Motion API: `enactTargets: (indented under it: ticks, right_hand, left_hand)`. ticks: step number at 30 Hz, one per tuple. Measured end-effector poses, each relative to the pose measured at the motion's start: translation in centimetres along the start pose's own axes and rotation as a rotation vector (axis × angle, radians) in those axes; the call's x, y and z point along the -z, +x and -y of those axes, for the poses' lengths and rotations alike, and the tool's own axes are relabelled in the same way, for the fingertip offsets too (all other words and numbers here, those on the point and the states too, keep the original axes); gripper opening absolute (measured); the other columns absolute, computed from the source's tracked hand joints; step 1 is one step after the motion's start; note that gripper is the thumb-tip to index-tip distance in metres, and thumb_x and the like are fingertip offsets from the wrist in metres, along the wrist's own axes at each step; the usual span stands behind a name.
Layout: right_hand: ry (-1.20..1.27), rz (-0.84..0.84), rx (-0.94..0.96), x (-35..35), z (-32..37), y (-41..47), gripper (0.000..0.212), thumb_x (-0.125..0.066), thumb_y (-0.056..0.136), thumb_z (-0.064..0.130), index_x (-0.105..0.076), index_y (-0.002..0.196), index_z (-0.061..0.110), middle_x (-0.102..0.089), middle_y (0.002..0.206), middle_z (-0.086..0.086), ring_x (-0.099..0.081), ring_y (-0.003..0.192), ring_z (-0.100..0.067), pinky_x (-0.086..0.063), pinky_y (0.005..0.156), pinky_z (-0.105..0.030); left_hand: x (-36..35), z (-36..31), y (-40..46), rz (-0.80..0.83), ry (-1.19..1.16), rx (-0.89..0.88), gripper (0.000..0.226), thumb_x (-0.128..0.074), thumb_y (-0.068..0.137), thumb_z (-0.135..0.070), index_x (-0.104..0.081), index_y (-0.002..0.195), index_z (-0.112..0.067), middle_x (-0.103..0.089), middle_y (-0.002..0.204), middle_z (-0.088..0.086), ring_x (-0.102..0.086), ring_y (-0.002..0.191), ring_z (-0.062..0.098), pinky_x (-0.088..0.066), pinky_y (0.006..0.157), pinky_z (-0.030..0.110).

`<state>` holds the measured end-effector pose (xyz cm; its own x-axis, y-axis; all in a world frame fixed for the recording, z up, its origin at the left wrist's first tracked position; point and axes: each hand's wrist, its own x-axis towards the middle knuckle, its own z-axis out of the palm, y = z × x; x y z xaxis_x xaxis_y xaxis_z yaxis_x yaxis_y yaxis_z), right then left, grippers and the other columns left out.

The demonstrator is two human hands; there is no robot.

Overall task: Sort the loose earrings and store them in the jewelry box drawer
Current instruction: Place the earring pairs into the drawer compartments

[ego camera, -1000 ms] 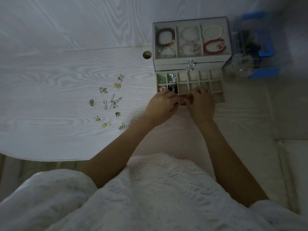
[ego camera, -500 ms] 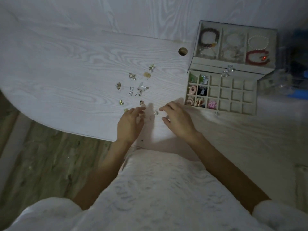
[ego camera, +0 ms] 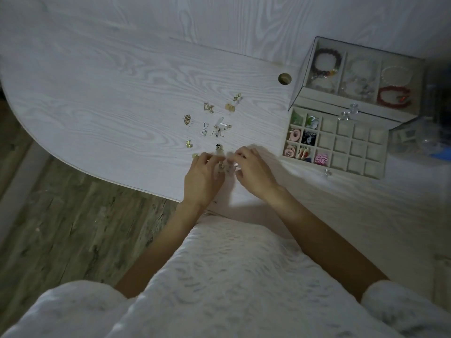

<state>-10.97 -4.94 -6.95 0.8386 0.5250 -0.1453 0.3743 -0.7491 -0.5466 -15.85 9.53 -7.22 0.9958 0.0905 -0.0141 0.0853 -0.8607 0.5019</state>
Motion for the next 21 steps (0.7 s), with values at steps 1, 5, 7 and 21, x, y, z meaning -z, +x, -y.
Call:
enactTargets:
  ticks: [1,5,7,21]
  right_hand:
    - [0.005,-0.024,-0.015,0.0,-0.1,0.0,0.027,-0.055,0.083,-0.001,-0.062,0.108,0.008,-0.056,0.108,-0.012,-0.047,0.101,-0.031,-0.049,0.078,-0.042]
    - [0.001,-0.097,-0.075,0.1,-0.8,-0.4,0.011,-0.061,0.085,0.008,-0.064,0.096,0.007,-0.061,0.098,-0.008,-0.052,0.093,-0.028,-0.049,0.067,-0.040]
    - [-0.009,-0.114,-0.100,0.1,-1.1,-0.6,0.010,-0.061,0.086,0.011,-0.062,0.095,0.007,-0.061,0.098,-0.008,-0.053,0.092,-0.026,-0.046,0.066,-0.035]
    - [0.097,-0.282,-0.245,3.4,-4.4,-7.3,0.016,-0.051,0.092,0.013,-0.062,0.103,0.012,-0.061,0.093,-0.002,-0.052,0.072,-0.013,-0.037,0.060,-0.026]
  left_hand:
    - [0.1,-0.1,0.0,-0.014,0.036,-0.038,0.032,-0.070,0.072,-0.016,-0.065,0.104,-0.015,-0.062,0.097,0.010,-0.056,0.091,0.030,-0.048,0.064,0.034]
    - [-0.5,-1.0,0.8,-0.025,0.200,-0.163,0.022,-0.076,0.066,-0.022,-0.068,0.085,-0.015,-0.064,0.087,0.006,-0.057,0.078,0.028,-0.047,0.061,0.033]
    - [-0.9,-1.4,1.5,-0.006,0.237,-0.146,0.016,-0.077,0.063,-0.019,-0.069,0.076,-0.015,-0.064,0.083,0.007,-0.057,0.074,0.029,-0.046,0.060,0.034]
    - [-0.8,-3.2,3.2,0.107,-0.089,-0.284,0.011,-0.067,0.080,-0.018,-0.064,0.090,-0.014,-0.068,0.102,0.002,-0.060,0.091,0.022,-0.045,0.078,0.028]
